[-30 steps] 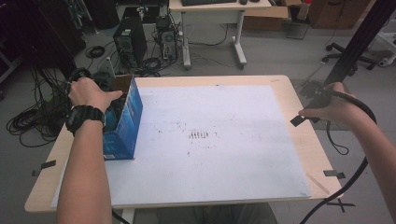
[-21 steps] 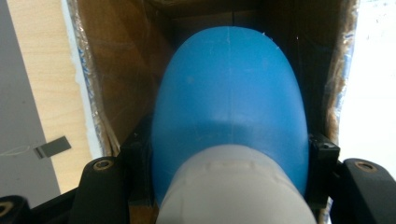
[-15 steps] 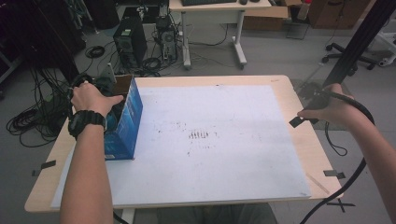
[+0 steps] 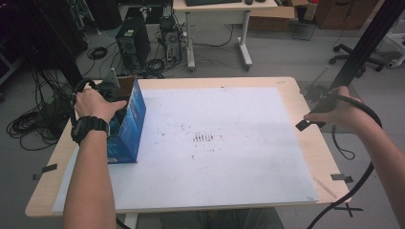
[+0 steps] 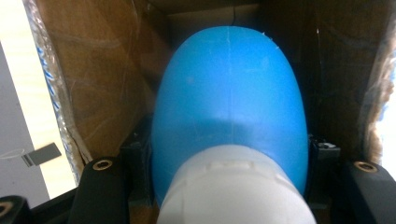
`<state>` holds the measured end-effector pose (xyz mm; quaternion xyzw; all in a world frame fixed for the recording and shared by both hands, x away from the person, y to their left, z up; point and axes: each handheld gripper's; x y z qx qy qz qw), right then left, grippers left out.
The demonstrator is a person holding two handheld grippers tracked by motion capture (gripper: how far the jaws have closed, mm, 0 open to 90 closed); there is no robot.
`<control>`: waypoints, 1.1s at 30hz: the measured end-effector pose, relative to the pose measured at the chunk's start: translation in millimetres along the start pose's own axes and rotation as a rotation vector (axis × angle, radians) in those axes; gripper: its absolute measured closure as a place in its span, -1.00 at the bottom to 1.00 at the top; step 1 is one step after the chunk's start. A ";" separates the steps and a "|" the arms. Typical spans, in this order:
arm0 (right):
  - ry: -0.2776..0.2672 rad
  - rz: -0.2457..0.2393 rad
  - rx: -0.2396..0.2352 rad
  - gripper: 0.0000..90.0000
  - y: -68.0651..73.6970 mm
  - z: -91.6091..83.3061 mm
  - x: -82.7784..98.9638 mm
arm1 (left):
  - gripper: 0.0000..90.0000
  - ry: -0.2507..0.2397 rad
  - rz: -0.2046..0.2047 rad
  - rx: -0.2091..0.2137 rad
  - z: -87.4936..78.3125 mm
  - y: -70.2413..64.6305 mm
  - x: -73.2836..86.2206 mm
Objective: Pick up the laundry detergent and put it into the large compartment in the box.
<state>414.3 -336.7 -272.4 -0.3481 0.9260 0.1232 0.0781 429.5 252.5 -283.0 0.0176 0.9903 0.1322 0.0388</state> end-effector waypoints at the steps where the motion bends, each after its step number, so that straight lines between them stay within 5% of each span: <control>1: -0.001 0.000 0.000 -0.61 0.1 0.0 -0.1 | -0.17 0.001 0.000 0.000 0.3 -0.2 0.1; 33: 0.001 -0.009 -0.006 -0.62 2.3 2.4 -2.8 | -0.26 0.000 0.007 -0.022 0.5 -2.8 0.0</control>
Point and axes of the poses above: each handheld gripper's, and its own axes: z roughly forward along the jaws, x roughly out of its underside, y roughly to its left, and after that the axes turned 12 degrees about -x, right-handed
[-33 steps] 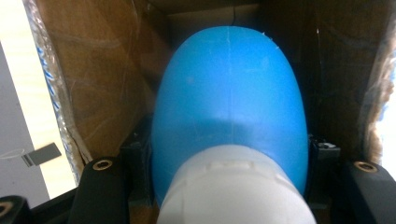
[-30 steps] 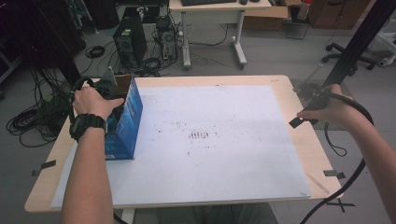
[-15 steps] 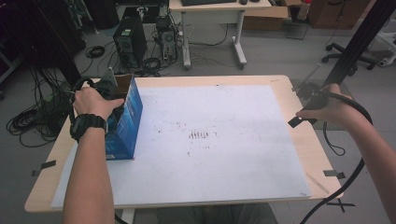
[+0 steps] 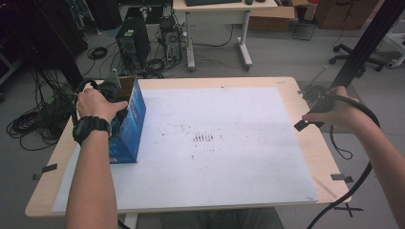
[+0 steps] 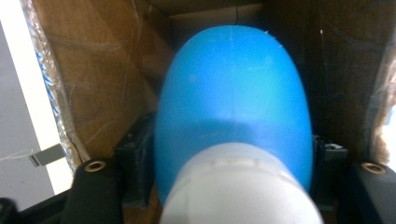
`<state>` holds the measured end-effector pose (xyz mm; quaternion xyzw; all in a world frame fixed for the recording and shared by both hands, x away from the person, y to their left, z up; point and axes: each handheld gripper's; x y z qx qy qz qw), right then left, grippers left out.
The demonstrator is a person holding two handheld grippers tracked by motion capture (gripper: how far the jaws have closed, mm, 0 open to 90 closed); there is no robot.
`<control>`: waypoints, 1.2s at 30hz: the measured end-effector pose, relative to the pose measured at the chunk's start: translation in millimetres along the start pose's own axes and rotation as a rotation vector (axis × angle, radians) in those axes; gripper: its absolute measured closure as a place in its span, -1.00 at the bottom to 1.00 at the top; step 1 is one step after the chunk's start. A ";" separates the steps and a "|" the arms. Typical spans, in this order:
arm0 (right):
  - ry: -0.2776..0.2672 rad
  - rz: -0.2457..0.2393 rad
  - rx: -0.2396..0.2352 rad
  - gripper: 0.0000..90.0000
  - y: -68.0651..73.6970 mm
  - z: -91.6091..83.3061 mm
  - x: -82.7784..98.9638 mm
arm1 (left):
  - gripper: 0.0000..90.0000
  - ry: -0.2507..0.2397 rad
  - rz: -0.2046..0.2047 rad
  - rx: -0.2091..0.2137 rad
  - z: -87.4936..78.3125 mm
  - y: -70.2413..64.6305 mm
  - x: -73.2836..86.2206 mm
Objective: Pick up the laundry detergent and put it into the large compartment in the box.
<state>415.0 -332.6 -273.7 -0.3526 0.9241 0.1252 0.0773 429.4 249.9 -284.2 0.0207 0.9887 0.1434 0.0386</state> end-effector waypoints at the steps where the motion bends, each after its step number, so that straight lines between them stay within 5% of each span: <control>1: -0.001 0.000 0.000 -0.62 -0.1 -0.2 0.1 | -0.27 0.000 -0.001 -0.002 0.0 0.3 0.2; 36: -0.004 0.000 -0.009 -0.62 -1.7 1.9 4.3 | -0.51 0.000 -0.016 -0.030 -19.4 4.6 5.2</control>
Point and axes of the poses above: each handheld gripper's, and its own axes: z roughly forward along the jaws, x roughly out of its underside, y roughly to its left, and after that the axes turned 12 degrees about -x, right-handed
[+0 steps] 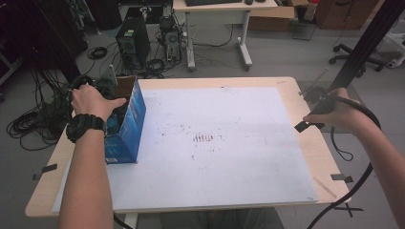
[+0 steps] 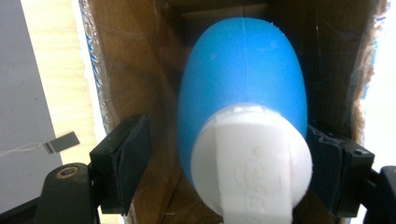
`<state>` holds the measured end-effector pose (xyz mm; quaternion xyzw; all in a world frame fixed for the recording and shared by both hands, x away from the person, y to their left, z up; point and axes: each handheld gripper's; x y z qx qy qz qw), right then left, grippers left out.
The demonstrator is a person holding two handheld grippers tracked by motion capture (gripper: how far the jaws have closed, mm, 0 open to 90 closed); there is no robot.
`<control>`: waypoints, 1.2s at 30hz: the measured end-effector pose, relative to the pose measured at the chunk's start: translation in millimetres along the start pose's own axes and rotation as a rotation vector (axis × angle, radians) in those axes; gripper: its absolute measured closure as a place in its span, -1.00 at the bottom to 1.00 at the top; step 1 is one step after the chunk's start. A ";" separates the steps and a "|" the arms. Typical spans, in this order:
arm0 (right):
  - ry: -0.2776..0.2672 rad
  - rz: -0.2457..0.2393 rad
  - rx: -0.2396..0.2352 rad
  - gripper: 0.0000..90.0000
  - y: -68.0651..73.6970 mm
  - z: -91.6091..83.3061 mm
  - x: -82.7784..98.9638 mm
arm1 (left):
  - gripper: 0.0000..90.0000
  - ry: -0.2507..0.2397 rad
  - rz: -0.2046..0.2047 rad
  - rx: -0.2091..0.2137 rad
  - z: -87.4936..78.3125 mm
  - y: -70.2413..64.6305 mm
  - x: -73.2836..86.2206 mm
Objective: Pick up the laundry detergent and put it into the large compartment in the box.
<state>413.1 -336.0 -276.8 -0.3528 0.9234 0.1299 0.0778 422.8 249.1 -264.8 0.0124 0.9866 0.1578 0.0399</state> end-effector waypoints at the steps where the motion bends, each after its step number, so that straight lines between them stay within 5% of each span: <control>1: 0.000 0.000 0.000 -0.62 0.0 0.0 0.0 | -0.51 -0.002 0.000 -0.001 -1.1 0.1 0.2; 36: -0.008 -0.008 0.000 -0.62 4.2 -2.5 -1.0 | -0.59 -0.057 0.023 0.003 -46.7 1.3 6.2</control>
Point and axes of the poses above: each handheld gripper's, and its own axes: z roughly forward along the jaws, x roughly out of its underside, y roughly to its left, and after that the axes turned 12 degrees about -x, right-handed
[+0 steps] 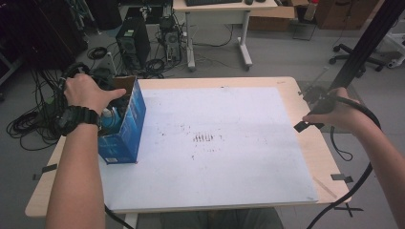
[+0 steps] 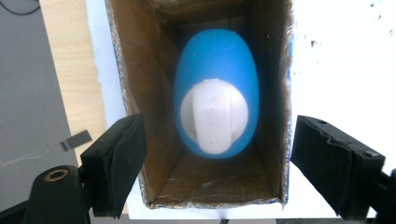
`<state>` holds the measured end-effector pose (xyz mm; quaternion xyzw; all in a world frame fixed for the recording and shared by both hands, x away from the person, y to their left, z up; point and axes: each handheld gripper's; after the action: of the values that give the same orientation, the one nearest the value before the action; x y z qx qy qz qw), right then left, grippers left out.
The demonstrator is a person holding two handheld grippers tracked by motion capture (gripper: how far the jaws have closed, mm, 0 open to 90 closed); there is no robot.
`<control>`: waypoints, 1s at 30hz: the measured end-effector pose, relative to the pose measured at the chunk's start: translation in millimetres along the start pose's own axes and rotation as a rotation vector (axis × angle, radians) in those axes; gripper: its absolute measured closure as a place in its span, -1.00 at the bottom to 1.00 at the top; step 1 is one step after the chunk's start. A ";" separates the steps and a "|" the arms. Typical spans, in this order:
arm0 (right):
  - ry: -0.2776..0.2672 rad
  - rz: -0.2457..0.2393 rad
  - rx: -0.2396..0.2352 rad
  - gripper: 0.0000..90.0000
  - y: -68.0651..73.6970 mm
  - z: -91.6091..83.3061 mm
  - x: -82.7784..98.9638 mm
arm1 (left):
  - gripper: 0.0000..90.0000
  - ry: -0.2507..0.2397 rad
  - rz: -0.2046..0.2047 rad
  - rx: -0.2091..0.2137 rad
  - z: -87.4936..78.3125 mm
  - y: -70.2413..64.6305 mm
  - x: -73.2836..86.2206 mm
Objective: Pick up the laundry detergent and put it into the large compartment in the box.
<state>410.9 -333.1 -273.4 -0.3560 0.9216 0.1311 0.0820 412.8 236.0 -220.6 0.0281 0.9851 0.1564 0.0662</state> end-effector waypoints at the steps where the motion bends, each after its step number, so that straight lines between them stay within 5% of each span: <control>1: 0.000 0.000 0.000 -0.62 0.0 -0.2 0.2 | -0.60 -0.001 0.001 0.004 -1.3 -0.4 0.2; 30: -0.006 -0.002 0.008 -0.62 4.0 -7.3 1.6 | -0.64 -0.066 0.120 0.040 -31.7 -35.1 -4.1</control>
<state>406.6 -333.5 -266.1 -0.3564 0.9215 0.1281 0.0863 411.3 192.7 -201.1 0.0937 0.9818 0.1394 0.0884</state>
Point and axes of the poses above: each handheld gripper's, and its own axes: z roughly forward along the jaws, x roughly out of its underside, y roughly to its left, and after that the axes turned 12 degrees about -x, right-handed
